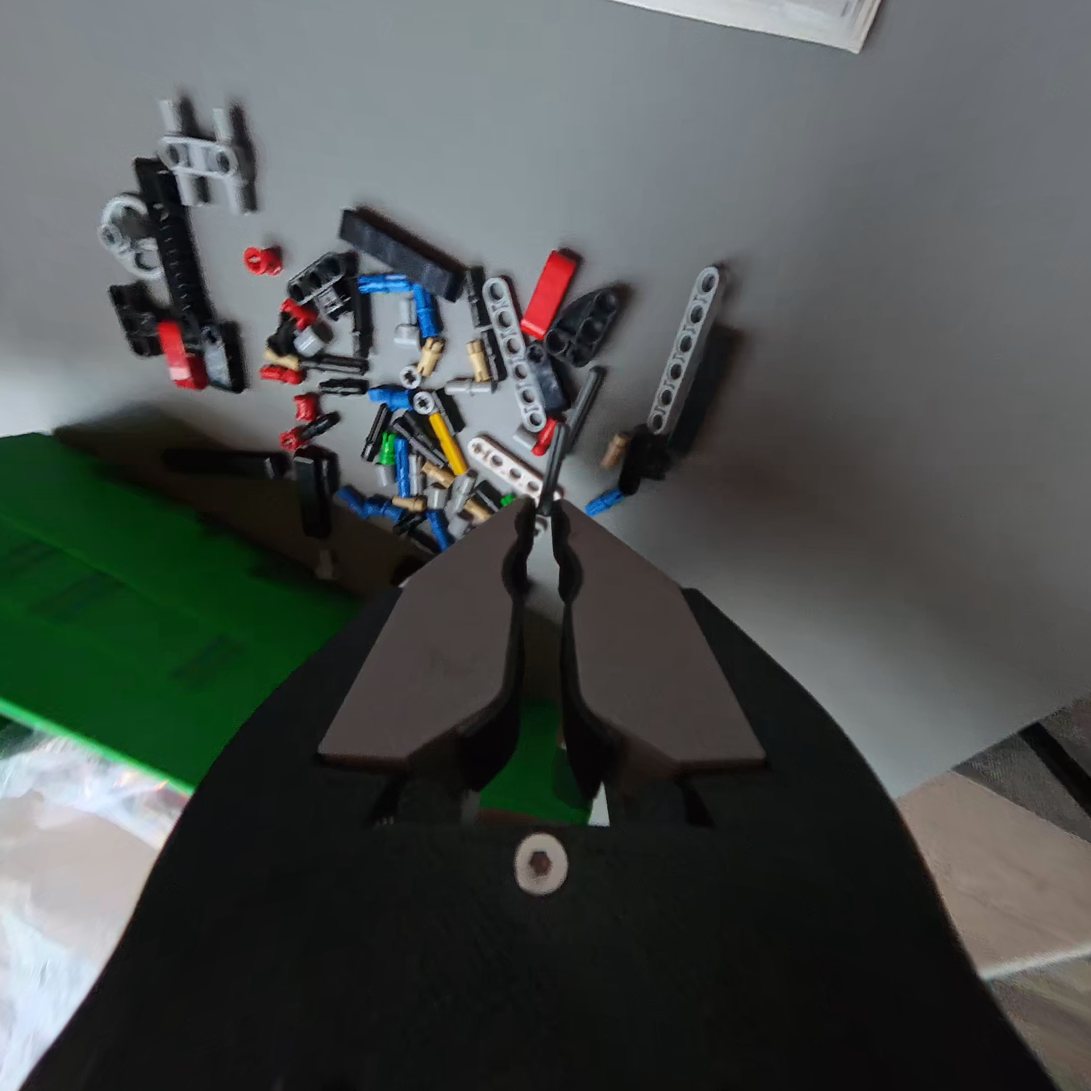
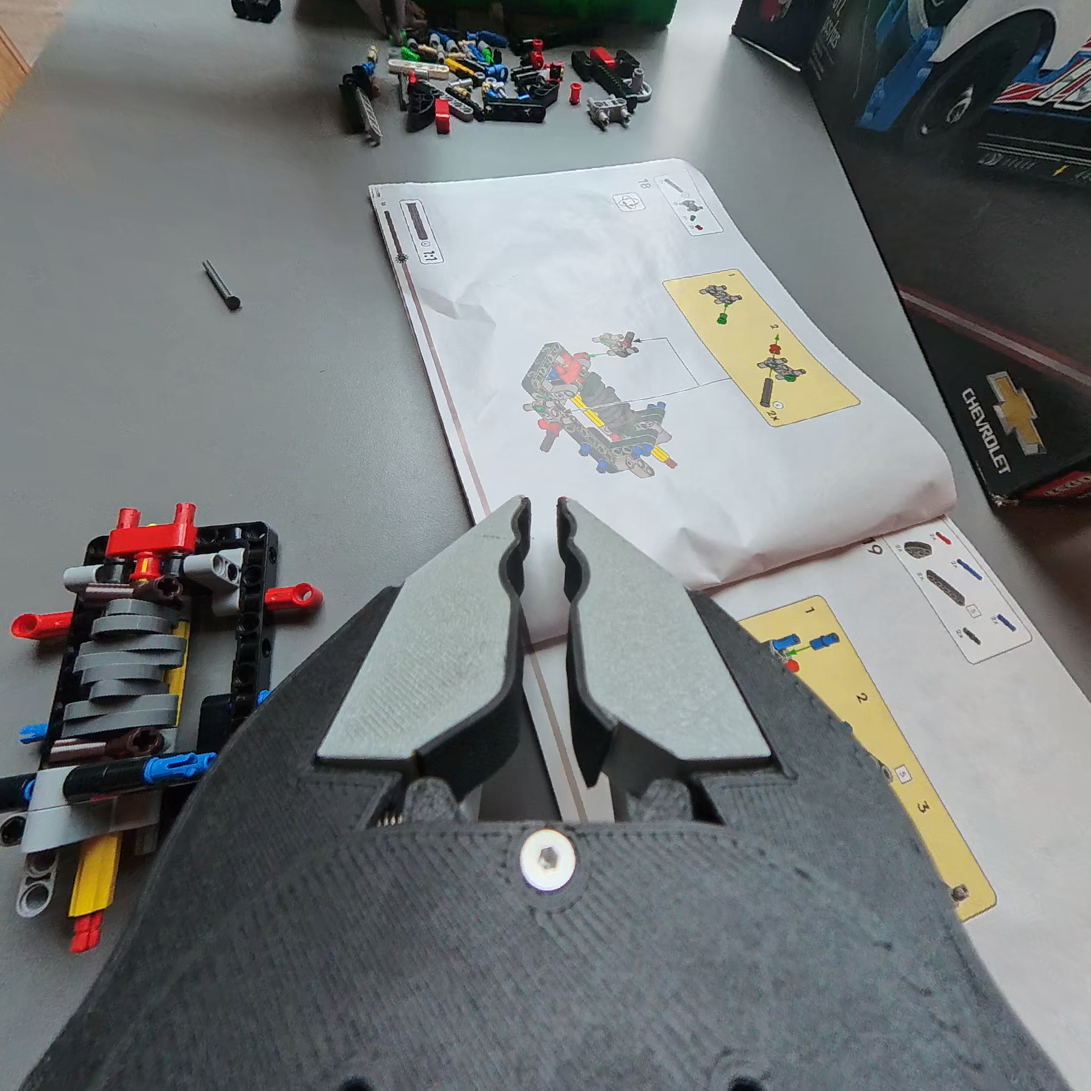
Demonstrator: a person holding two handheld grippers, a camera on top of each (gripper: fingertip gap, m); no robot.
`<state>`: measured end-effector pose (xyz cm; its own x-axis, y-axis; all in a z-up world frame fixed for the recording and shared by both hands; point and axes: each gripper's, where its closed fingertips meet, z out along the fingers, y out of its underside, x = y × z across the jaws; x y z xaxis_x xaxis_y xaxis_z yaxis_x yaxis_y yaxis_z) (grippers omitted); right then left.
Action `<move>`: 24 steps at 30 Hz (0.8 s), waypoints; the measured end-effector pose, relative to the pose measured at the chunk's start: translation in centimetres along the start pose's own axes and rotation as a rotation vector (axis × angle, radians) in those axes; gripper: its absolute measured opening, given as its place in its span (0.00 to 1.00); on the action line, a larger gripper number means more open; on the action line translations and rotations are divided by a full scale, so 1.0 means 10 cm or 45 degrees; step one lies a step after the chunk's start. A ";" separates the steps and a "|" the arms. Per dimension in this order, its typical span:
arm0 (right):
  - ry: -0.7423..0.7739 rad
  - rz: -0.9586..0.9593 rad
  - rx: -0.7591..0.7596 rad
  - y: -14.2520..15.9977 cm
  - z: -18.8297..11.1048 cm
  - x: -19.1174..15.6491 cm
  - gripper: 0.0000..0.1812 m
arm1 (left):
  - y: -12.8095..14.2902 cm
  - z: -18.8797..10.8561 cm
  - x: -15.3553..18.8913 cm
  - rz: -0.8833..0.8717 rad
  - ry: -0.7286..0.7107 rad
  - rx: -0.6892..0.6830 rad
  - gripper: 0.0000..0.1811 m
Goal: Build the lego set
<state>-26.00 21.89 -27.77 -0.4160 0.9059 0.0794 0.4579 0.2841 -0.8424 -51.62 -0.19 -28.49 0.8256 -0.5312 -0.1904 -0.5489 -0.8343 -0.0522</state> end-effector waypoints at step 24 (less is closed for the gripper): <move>0.034 0.003 -0.012 0.01 0.01 0.03 0.03 | -1.05 -0.06 1.43 -0.569 0.128 0.457 0.02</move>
<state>-26.13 22.21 -27.89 -0.3940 0.9146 0.0915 0.4662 0.2847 -0.8376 -33.92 0.90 -30.09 0.9860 -0.1654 0.0195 -0.1402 -0.8877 -0.4386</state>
